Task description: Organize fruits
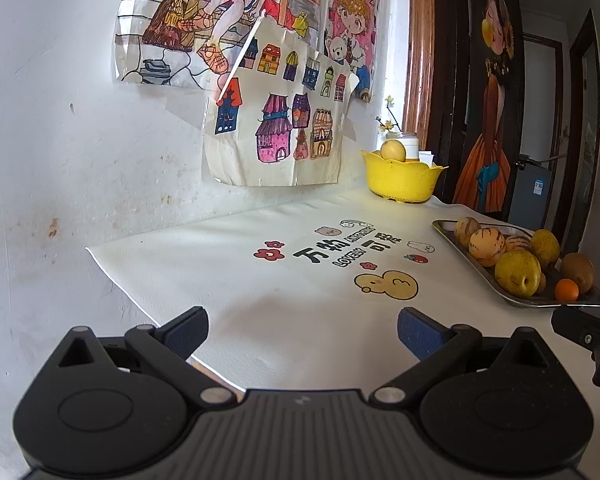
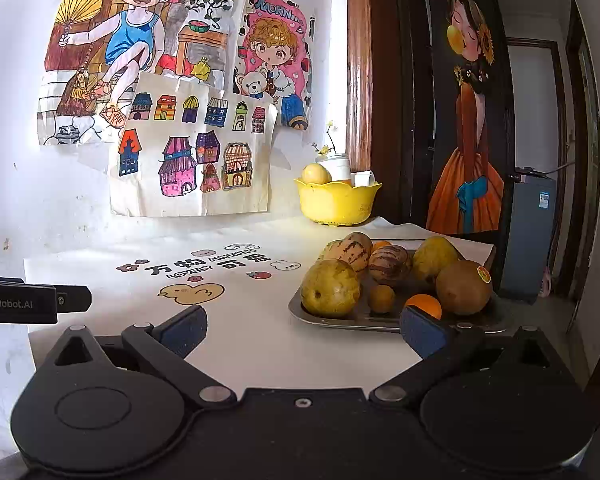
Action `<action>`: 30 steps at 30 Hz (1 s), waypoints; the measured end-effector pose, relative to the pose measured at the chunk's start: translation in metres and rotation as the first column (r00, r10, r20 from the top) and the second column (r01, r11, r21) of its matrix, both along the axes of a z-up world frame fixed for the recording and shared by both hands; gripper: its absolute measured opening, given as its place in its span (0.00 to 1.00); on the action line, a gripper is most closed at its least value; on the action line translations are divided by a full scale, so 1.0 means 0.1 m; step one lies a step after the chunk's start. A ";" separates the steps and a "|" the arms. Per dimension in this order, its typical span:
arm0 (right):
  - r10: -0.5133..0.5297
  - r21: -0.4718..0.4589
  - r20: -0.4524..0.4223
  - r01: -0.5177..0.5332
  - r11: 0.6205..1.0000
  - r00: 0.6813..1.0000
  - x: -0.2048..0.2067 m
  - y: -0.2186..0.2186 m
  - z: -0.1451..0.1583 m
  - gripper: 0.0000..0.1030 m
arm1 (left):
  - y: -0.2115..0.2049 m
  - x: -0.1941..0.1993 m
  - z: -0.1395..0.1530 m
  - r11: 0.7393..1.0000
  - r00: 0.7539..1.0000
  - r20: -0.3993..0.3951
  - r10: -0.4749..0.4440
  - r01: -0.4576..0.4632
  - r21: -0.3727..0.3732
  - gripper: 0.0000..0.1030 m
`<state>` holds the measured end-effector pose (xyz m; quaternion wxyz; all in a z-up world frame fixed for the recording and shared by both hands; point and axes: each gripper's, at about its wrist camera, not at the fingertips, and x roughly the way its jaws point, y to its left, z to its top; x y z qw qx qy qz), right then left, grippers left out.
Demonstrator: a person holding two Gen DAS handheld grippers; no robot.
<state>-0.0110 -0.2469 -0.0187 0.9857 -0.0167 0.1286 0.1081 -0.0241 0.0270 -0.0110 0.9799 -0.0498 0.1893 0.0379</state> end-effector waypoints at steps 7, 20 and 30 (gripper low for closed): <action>0.000 0.000 -0.001 0.000 1.000 1.000 0.00 0.00 0.00 1.00 | 0.01 0.00 0.00 1.000 1.000 0.001 0.002 -0.002 -0.002 1.00; 0.000 0.000 -0.001 0.000 1.000 1.000 0.00 0.00 0.00 1.00 | 0.01 -0.01 0.00 1.000 1.000 -0.001 0.002 -0.002 -0.007 1.00; 0.000 0.000 -0.001 0.000 1.000 1.000 0.00 0.00 0.00 1.00 | 0.01 -0.02 0.00 1.000 1.000 -0.002 0.002 -0.002 -0.007 1.00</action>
